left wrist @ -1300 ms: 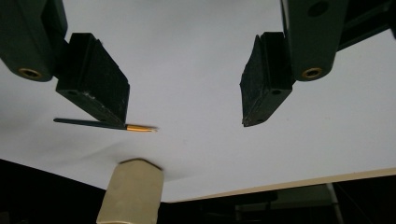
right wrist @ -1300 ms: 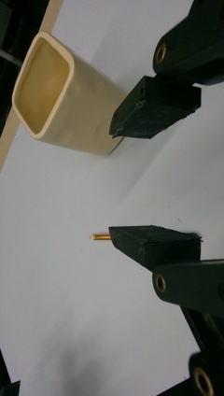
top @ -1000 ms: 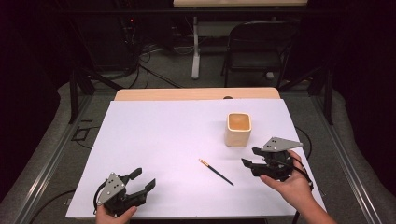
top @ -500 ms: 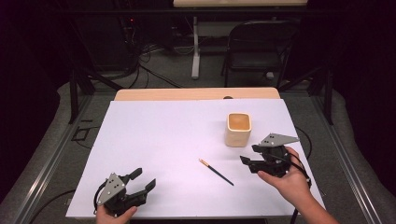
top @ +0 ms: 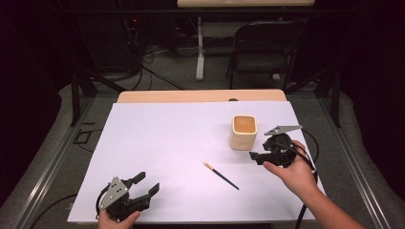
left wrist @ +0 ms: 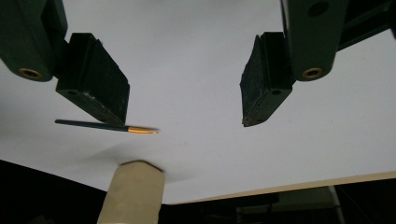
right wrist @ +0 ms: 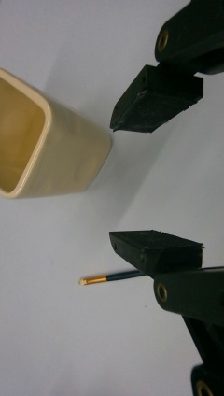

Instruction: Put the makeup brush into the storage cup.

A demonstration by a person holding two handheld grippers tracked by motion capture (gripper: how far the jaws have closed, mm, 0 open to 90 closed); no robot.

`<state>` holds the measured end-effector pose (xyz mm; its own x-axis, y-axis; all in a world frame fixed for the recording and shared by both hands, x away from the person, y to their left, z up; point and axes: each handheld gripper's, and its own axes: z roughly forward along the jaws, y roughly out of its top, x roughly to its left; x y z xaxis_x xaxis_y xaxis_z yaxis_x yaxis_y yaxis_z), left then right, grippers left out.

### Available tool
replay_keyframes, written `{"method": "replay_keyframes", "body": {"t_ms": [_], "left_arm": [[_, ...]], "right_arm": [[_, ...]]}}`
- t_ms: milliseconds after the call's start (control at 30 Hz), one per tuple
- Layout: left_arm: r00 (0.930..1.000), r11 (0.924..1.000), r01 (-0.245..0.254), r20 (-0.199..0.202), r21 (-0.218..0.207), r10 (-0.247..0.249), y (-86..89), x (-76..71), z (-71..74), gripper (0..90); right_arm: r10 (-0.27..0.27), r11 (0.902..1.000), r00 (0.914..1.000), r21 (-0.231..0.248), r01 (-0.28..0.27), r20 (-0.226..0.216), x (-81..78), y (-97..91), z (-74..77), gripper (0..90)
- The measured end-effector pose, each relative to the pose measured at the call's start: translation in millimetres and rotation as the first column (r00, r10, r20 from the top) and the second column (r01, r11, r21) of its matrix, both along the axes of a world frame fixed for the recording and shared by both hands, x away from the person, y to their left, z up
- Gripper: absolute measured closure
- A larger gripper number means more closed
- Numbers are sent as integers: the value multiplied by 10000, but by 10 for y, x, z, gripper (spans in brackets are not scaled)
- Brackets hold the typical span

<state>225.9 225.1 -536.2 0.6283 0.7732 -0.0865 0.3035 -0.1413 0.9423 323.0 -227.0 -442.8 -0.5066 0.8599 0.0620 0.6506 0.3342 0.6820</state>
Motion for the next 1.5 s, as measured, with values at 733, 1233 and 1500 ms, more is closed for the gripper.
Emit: {"method": "replay_keyframes", "body": {"t_ms": [733,1233,1500], "left_arm": [[10000,10000,-13,0,22,13,-2,-8,-1,331],[9999,9999,86,-98,91,-85,-5,-3,-8,330],[9997,10000,78,-240,19,-77,-12,0,-13,331]], "right_arm": [[-644,9889,9555,-1468,224,-2878,359,32,-72,410],[-192,9709,9189,-2268,-770,-3941,448,118,-163,334],[-67,9694,9210,-2286,-896,-3894,454,181,-188,386]]}}
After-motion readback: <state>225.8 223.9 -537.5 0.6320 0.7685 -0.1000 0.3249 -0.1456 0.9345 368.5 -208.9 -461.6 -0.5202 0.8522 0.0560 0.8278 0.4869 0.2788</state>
